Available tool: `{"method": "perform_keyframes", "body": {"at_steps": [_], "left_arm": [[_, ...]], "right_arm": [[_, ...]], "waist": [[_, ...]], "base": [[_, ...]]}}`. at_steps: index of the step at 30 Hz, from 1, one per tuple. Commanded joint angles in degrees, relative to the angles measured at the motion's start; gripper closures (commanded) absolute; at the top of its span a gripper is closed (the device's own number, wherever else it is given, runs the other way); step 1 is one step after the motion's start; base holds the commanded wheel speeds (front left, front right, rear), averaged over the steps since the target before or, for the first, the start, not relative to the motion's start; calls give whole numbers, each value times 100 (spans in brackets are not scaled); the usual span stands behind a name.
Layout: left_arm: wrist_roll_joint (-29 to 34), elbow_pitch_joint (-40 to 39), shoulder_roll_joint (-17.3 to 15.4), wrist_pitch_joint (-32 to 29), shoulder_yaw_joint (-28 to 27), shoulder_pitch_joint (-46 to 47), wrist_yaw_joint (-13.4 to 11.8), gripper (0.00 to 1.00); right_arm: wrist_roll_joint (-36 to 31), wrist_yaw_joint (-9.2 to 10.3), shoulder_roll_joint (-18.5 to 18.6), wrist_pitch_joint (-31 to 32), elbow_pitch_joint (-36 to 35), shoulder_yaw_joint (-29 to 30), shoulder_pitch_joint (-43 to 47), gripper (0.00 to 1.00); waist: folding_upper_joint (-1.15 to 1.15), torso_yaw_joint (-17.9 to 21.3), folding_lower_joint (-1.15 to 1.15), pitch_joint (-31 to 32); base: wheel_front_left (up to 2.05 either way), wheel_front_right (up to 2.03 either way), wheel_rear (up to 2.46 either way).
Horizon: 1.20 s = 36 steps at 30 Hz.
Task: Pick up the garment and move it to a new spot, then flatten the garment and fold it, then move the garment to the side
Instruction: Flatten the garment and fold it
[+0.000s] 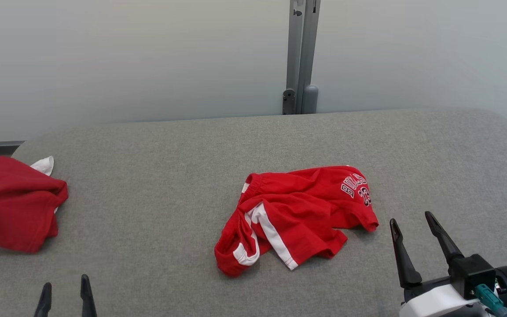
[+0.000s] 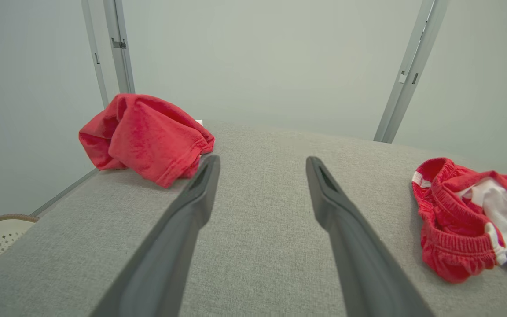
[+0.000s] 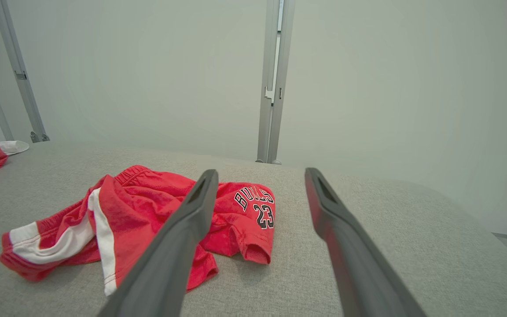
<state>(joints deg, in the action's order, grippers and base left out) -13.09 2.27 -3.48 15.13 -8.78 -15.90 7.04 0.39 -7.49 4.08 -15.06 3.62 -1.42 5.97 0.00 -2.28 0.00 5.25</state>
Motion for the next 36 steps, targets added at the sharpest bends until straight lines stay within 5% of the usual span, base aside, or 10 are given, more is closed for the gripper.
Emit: {"method": "perform_keyframes", "body": {"at_steps": [1,24,30,36], "left_arm": [[-5,57,6,2,85,93,28,0],[-230,85,-262,2,716,332,50,0],[-362,59,-558,-84,1683,506,51,0],[-657,-108,-992,-962,2857,952,48,0]], "right_arm": [[16,1,-7,-18,27,-20,75,0],[141,1,-80,-17,97,-244,-89,0],[542,0,-64,-14,472,-921,-50,0],[1072,1,56,737,996,-2115,-372,0]], "waist": [[0,44,0,-30],[0,275,0,-200],[0,275,0,-284],[0,333,0,-511]], "base": [[0,0,0],[0,0,0],[0,0,0],[0,0,0]]}}
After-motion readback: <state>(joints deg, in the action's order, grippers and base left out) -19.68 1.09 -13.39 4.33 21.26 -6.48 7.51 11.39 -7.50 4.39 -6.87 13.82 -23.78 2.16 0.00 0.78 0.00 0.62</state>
